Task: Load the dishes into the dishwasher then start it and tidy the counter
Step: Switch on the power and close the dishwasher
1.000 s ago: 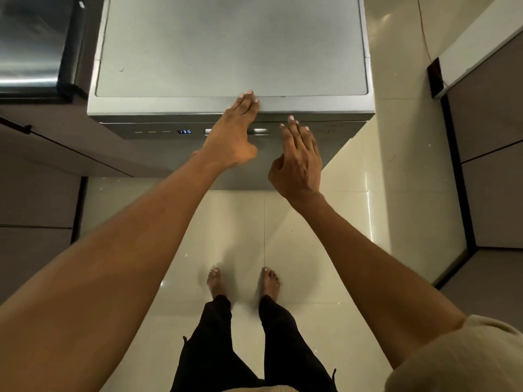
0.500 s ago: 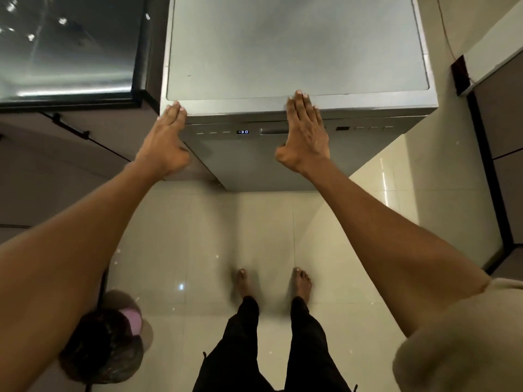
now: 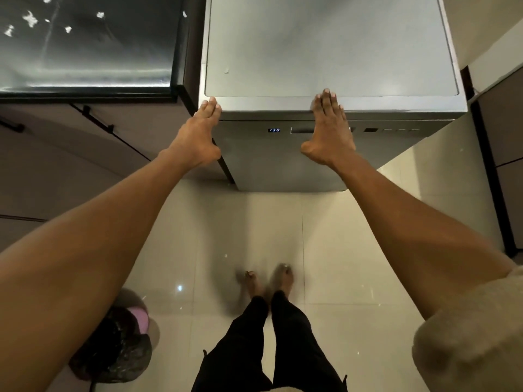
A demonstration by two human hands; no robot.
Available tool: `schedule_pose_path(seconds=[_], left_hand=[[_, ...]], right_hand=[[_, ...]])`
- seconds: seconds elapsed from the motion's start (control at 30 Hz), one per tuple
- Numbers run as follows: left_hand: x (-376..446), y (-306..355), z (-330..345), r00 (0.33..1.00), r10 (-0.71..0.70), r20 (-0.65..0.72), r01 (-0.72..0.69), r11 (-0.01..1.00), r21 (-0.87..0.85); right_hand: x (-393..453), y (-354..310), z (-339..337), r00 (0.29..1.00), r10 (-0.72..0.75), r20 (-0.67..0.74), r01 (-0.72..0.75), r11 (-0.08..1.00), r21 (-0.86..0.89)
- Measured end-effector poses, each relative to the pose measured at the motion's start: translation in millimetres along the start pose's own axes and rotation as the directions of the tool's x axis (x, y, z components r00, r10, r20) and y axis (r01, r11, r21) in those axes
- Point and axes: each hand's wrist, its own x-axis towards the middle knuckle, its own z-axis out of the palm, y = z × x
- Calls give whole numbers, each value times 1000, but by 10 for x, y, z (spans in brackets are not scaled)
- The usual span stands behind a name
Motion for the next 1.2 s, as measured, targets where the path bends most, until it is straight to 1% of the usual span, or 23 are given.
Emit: schedule_pose_path(seconds=[0.2,0.33,0.67,1.2], left_hand=[[-12,-2,17,1000,6,-22,-7,1000,-26],[-5,-29,17,1000,14,-19,-14,1000,-13],[-2,4,39,999,-13,-30,13,1000,0],[8,31,79,997,-34,-63,32,999,-37]], right_hand=[[15,-21,-19,1000,12,19,-12,1000,0],[20,-12,-14,1000,12,18,-12,1000,-3],[27,-10,22,1000,12,10,-12,999,-44],[26,-19,29,1000,24,5,-24,998,-61]])
